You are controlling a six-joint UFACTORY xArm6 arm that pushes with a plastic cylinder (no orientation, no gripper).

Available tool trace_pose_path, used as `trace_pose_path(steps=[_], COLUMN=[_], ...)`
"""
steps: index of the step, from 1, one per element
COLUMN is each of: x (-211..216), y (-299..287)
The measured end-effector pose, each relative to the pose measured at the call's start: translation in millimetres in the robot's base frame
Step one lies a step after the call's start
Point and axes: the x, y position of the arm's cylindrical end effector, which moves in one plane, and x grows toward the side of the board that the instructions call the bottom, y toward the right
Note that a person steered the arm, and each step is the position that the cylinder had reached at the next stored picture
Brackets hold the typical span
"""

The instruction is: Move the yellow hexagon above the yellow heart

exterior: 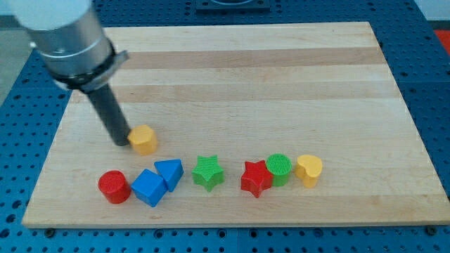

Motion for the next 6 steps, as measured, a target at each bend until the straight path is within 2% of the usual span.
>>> trace_pose_path(steps=[2, 4, 6], x=[-1, 1, 21], y=[89, 85, 80])
